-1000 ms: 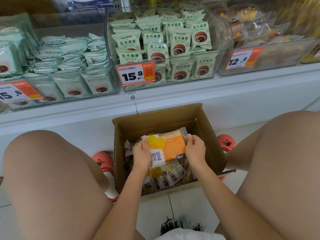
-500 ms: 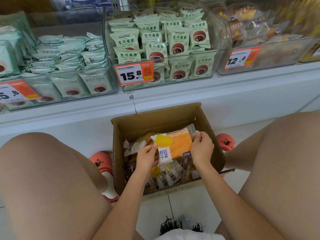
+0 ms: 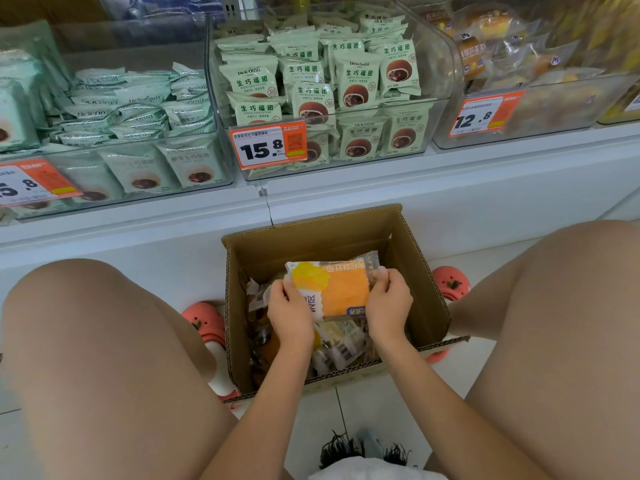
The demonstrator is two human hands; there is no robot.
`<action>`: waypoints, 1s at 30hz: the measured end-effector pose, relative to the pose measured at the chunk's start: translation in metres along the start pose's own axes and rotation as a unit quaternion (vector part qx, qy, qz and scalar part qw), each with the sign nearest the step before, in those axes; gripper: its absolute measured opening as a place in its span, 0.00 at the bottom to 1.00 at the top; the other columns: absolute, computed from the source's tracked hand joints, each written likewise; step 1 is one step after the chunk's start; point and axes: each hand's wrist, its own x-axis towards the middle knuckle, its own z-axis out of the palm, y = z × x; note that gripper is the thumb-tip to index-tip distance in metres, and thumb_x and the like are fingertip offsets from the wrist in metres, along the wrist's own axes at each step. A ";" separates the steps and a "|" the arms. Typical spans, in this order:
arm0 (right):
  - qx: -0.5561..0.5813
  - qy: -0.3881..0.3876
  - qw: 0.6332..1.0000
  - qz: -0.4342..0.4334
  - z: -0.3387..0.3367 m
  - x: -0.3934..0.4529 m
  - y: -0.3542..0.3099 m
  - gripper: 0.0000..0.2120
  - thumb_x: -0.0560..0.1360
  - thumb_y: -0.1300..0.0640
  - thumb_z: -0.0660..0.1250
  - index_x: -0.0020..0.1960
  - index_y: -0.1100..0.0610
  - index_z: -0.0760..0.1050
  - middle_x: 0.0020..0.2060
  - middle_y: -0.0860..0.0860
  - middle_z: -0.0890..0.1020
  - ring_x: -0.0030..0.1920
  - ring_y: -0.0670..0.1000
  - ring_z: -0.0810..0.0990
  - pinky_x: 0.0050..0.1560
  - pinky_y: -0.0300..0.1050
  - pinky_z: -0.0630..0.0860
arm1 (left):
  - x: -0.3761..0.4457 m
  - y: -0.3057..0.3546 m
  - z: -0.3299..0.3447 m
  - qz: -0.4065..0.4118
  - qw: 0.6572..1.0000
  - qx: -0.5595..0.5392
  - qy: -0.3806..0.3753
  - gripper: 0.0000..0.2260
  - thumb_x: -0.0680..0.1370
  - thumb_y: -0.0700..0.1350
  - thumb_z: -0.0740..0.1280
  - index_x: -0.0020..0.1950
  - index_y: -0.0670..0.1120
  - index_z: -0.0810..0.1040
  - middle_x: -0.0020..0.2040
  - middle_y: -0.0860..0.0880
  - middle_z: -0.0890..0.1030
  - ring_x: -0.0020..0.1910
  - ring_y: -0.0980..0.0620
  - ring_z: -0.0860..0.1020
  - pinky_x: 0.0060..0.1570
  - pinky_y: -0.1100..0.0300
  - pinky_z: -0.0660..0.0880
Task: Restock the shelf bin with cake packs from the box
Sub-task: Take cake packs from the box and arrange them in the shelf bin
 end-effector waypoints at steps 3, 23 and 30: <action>-0.002 -0.003 1.000 -0.001 0.000 0.009 0.000 0.13 0.82 0.56 0.55 0.44 0.58 0.74 0.36 0.45 0.76 0.38 0.44 0.74 0.38 0.37 0.68 | 0.010 -0.001 -0.002 -0.016 1.000 -0.007 -0.019 0.16 0.83 0.49 0.54 0.36 0.45 0.66 0.35 0.47 0.73 0.31 0.53 0.71 0.30 0.61 0.67; -0.025 -0.351 0.936 -0.014 -0.029 0.029 -0.074 0.26 0.70 0.37 0.68 0.62 0.49 0.72 0.56 0.47 0.78 0.55 0.48 0.79 0.53 0.48 0.79 | 0.012 0.027 -0.009 -0.209 0.864 -0.339 -0.310 0.34 0.62 0.51 0.78 0.65 0.42 0.74 0.53 0.40 0.83 0.49 0.44 0.83 0.42 0.49 0.81; -0.027 -0.311 0.929 -0.200 -0.048 0.050 -0.154 0.14 0.67 0.57 0.76 0.52 0.53 0.80 0.44 0.47 0.83 0.47 0.48 0.81 0.52 0.38 0.77 | 0.009 0.122 -0.009 -0.011 0.913 -0.270 -0.306 0.24 0.72 0.57 0.68 0.62 0.43 0.76 0.57 0.44 0.81 0.57 0.45 0.80 0.59 0.48 0.75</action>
